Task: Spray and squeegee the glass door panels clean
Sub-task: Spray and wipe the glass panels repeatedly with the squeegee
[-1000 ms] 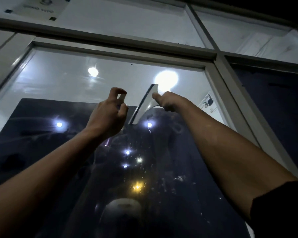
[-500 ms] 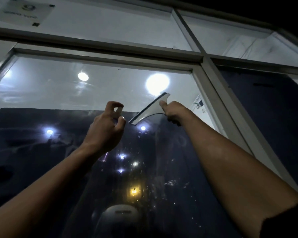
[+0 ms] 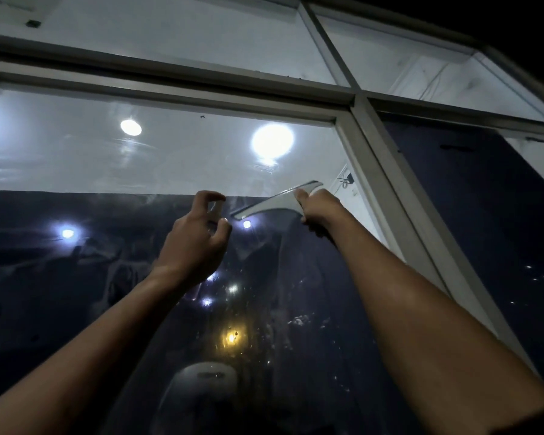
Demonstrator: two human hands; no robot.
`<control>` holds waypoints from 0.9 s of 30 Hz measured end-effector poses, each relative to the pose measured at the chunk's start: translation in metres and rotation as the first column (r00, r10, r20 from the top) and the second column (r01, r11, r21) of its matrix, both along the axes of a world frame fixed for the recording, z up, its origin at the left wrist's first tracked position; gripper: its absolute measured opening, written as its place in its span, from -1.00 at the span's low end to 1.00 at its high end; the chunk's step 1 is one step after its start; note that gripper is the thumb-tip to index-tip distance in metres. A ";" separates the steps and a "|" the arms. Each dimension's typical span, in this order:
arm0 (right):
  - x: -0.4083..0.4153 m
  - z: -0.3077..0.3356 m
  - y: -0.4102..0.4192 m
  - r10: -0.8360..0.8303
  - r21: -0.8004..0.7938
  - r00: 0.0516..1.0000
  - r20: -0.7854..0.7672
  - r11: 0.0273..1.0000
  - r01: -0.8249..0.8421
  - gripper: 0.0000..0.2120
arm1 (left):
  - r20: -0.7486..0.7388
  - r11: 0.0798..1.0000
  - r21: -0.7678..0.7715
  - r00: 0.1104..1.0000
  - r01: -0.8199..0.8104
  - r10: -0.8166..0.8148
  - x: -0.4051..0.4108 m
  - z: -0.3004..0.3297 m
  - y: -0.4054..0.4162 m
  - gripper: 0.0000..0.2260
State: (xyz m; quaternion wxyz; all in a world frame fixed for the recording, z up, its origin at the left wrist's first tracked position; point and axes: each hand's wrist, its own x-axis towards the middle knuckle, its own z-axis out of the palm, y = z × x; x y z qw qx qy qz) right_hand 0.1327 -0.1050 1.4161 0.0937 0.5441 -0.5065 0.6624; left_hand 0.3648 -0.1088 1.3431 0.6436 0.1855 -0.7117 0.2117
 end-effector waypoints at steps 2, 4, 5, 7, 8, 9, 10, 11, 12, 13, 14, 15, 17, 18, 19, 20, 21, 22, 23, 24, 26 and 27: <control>-0.006 0.022 -0.001 -0.014 -0.004 0.999 0.034 1.000 0.015 -0.45 | -0.006 1.000 -0.005 1.000 0.002 -0.003 -0.003 0.002 0.002 -0.71; -0.017 0.021 -0.003 -0.031 0.002 0.999 0.042 1.000 0.031 -0.48 | -0.009 1.000 0.001 1.000 0.014 -0.014 -0.005 0.000 0.004 -0.71; -0.021 0.012 -0.003 -0.034 -0.001 0.999 0.032 0.999 0.034 -0.51 | -0.009 1.000 0.003 1.000 0.025 -0.025 -0.006 -0.002 0.005 -0.71; -0.026 -0.024 -0.004 -0.021 -0.005 0.999 0.029 1.000 0.021 -0.52 | -0.006 0.998 0.007 0.998 0.062 -0.062 -0.009 -0.010 0.005 -0.70; -0.027 -0.047 -0.003 -0.008 0.001 0.999 0.042 1.000 0.008 -0.50 | -0.012 0.997 -0.001 0.997 0.078 -0.078 -0.011 -0.014 0.006 -0.70; -0.028 -0.074 -0.001 -0.010 0.029 0.998 0.059 1.000 0.008 -0.47 | -0.026 0.995 -0.003 0.995 0.099 -0.099 -0.013 -0.021 0.007 -0.70; -0.027 -0.101 0.002 -0.018 0.059 0.998 0.067 0.998 0.014 -0.44 | -0.047 0.993 -0.011 0.992 0.120 -0.120 -0.015 -0.027 0.009 -0.70; -0.025 -0.127 0.006 -0.031 0.099 0.997 0.065 0.995 0.024 -0.43 | -0.064 0.989 -0.020 0.987 0.143 -0.144 -0.017 -0.033 0.011 -0.69; -0.022 -0.150 0.010 -0.038 0.140 0.997 0.061 0.990 0.029 -0.42 | -0.077 0.986 -0.024 0.983 0.163 -0.164 -0.019 -0.039 0.014 -0.69; -0.019 -0.168 0.014 -0.036 0.179 0.997 0.064 0.984 0.024 -0.43 | -0.083 0.983 -0.024 0.980 0.180 -0.181 -0.022 -0.045 0.016 -0.69; -0.015 -0.179 0.016 -0.031 0.196 0.997 0.069 0.980 0.017 -0.43 | -0.084 0.982 -0.023 0.978 0.189 -0.191 -0.024 -0.050 0.017 -0.69; -0.012 -0.181 0.017 -0.029 0.202 0.997 0.075 0.979 0.013 -0.43 | -0.079 0.981 -0.017 0.978 0.194 -0.194 -0.027 -0.054 0.018 -0.70; -0.007 -0.163 0.018 -0.029 0.164 0.997 0.075 0.986 0.017 -0.45 | -0.054 0.985 -0.006 0.984 0.172 -0.172 -0.032 -0.057 0.019 -0.69; -0.004 -0.145 0.017 -0.023 0.125 0.996 0.082 0.992 0.013 -0.47 | -0.048 0.988 -0.005 0.987 0.156 -0.156 -0.033 -0.056 0.019 -0.69; -0.003 -0.125 0.017 -0.005 0.082 0.995 0.099 0.997 -0.003 -0.49 | -0.050 0.990 -0.003 0.989 0.142 -0.142 -0.034 -0.055 0.019 -0.68; -0.002 -0.105 0.017 0.021 0.049 0.993 0.116 0.998 -0.027 -0.51 | -0.056 0.991 0.000 0.990 0.132 -0.132 -0.036 -0.054 0.020 -0.68; -0.001 -0.088 0.016 0.049 0.027 0.990 0.129 0.998 -0.053 -0.53 | -0.058 0.992 0.000 0.991 0.124 -0.123 -0.036 -0.053 0.019 -0.69; -0.001 -0.077 0.016 0.067 0.019 0.989 0.135 0.997 -0.070 -0.53 | -0.058 0.994 0.002 0.992 0.114 -0.113 -0.035 -0.052 0.019 -0.69; -0.001 -0.072 0.015 0.072 0.020 0.989 0.132 0.997 -0.075 -0.52 | -0.052 0.994 0.005 0.993 0.109 -0.109 -0.035 -0.051 0.019 -0.70; -0.003 -0.075 0.015 0.073 0.033 0.990 0.124 0.996 -0.077 -0.51 | -0.046 0.994 0.011 0.993 0.109 -0.109 -0.034 -0.051 0.018 -0.71; -0.009 -0.101 0.012 0.057 0.088 0.996 0.073 0.994 -0.064 -0.47 | -0.041 0.994 0.024 0.993 0.108 -0.107 -0.031 -0.052 0.017 -0.72; -0.015 -0.119 0.007 0.039 0.131 0.999 0.032 0.990 -0.043 -0.45 | -0.040 0.995 0.026 0.994 0.099 -0.098 -0.030 -0.053 0.016 -0.73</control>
